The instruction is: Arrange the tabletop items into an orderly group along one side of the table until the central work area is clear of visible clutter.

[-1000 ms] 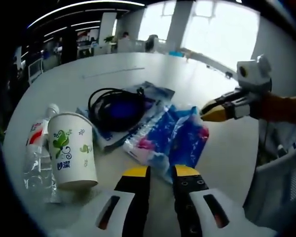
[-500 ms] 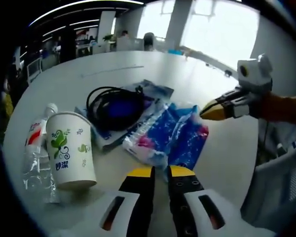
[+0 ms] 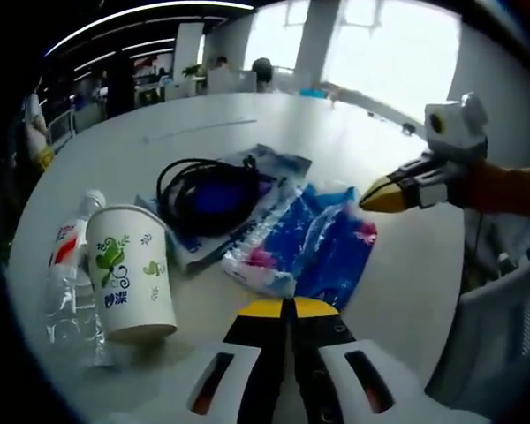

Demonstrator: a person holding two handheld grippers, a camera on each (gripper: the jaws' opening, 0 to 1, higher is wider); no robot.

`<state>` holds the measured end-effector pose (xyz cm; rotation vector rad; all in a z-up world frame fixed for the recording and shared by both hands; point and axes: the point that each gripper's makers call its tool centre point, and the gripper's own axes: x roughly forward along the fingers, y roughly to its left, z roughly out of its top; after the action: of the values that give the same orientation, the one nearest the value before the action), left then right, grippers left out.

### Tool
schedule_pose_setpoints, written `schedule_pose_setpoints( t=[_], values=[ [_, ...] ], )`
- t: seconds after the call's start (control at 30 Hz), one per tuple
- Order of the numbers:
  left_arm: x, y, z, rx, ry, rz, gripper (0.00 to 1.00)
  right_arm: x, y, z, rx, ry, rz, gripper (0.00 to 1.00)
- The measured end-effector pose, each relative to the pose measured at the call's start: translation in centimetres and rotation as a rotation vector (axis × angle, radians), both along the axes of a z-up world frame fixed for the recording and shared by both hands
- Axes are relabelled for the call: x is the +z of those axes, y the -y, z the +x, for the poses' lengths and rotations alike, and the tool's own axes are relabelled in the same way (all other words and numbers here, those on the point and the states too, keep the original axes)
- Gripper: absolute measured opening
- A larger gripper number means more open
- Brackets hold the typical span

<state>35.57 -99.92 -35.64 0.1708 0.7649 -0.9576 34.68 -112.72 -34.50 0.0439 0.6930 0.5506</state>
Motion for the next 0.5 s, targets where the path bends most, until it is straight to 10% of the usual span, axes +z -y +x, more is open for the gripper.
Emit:
schedule_pose_setpoints(
  t=[0.5],
  values=[
    [0.43,0.47,-0.17,-0.015,0.013,-0.015,0.00,0.36,0.41,-0.44,-0.021,0.003,0.023,0.00]
  ],
)
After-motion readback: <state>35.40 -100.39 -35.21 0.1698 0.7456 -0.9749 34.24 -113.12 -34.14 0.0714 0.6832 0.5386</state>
